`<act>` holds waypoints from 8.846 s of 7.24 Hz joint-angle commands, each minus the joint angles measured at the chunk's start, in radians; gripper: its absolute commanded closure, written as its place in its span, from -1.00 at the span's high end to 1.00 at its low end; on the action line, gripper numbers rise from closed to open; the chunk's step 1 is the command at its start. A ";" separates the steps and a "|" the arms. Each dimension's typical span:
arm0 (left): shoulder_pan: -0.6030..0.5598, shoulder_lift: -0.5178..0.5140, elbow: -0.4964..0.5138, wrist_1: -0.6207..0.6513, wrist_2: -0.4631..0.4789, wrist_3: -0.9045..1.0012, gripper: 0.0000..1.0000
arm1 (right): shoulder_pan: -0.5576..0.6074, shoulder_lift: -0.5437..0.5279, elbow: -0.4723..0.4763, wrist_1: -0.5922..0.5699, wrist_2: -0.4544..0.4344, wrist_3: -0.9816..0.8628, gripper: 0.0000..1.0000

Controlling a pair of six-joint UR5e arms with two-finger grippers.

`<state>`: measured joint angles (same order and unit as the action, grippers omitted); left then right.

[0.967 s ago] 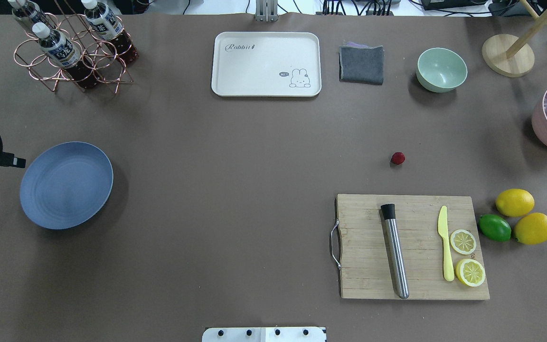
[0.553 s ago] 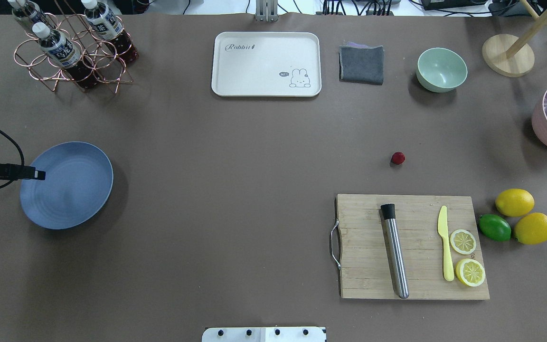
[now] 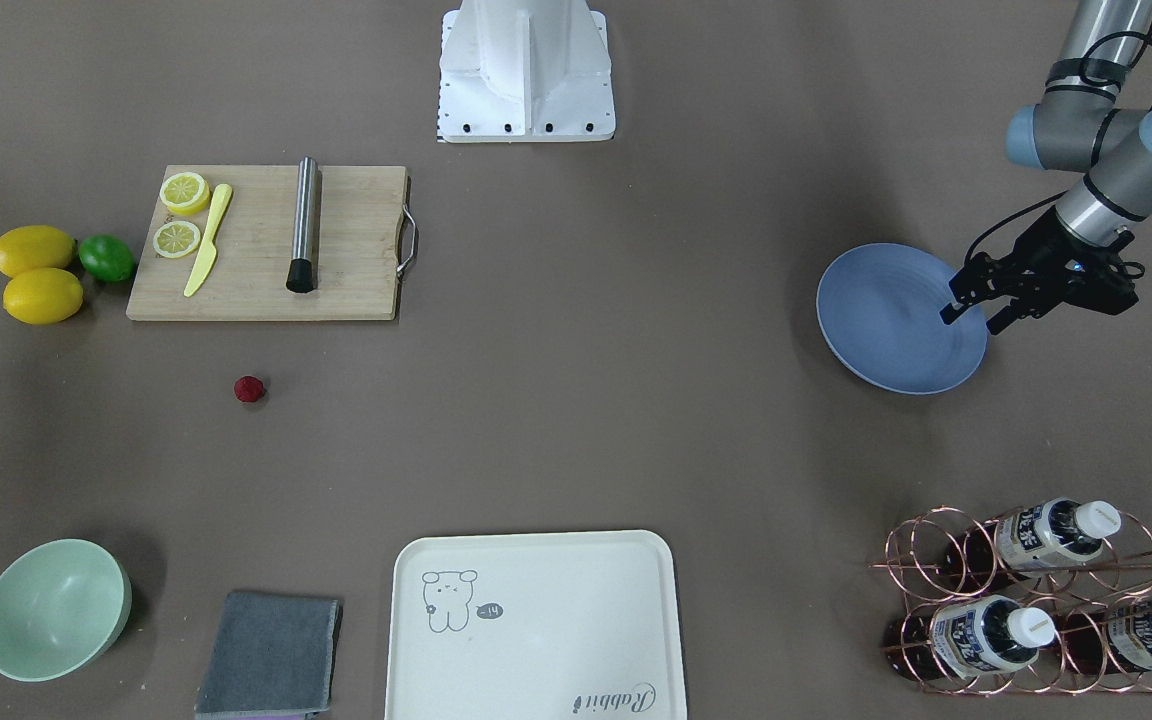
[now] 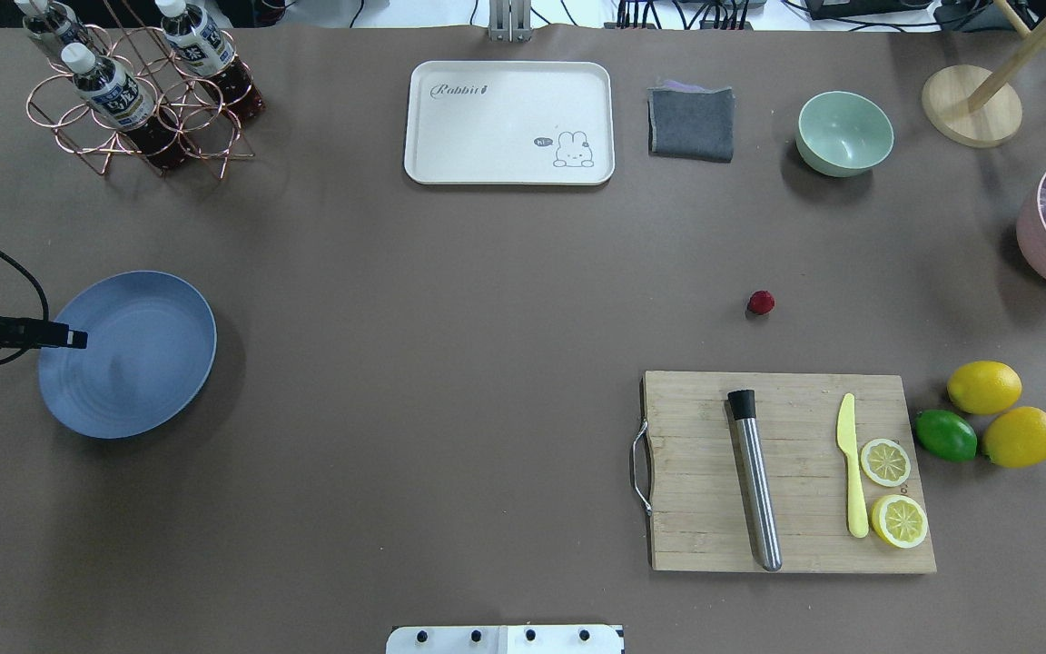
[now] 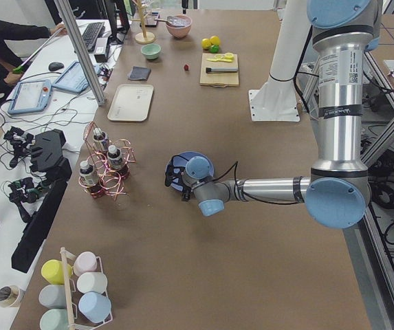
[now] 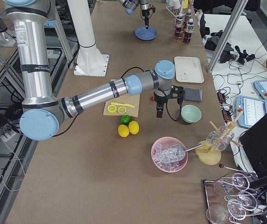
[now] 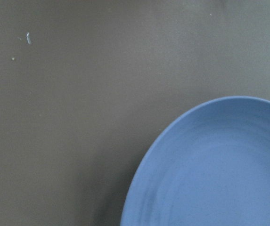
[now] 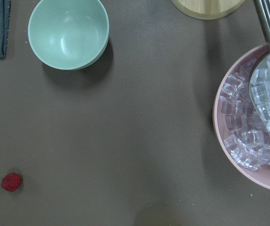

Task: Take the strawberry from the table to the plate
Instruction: 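Move the left gripper toward the blue plate while the right arm starts moving, then push the blue plate inward with the left gripper while the right approaches the strawberry, then grasp the red strawberry with the right gripper, then carry the strawberry over the blue plate with the right gripper while the left arm withdraws, then lower the strawberry onto the plate and open the right gripper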

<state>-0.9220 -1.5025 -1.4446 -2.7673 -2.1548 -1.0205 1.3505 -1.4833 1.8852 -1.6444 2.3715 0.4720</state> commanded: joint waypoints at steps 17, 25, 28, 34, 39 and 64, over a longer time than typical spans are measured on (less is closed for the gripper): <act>0.364 -0.445 -0.346 0.598 0.295 -0.472 -1.00 | -0.371 0.140 -0.121 0.377 -0.220 0.608 1.00; 0.493 -0.519 -0.234 0.598 0.483 -0.524 0.98 | -0.513 0.144 -0.120 0.385 -0.301 0.747 1.00; 0.407 -0.516 -0.243 0.597 0.411 -0.523 0.96 | -0.572 0.144 -0.126 0.384 -0.353 0.781 1.00; 0.390 -0.518 -0.241 0.597 0.403 -0.481 0.96 | -0.610 0.230 -0.254 0.387 -0.399 0.774 1.00; 0.378 -0.518 -0.241 0.598 0.400 -0.474 0.96 | -0.610 0.235 -0.285 0.385 -0.407 0.768 -0.99; -0.379 -0.214 -0.103 0.606 -0.175 0.614 0.96 | -0.917 0.687 -0.333 0.160 -0.643 0.902 1.00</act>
<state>-1.3006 -1.7178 -1.5477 -2.1591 -2.3288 -0.4064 0.4145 -0.7902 1.5011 -1.4464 1.7186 1.3673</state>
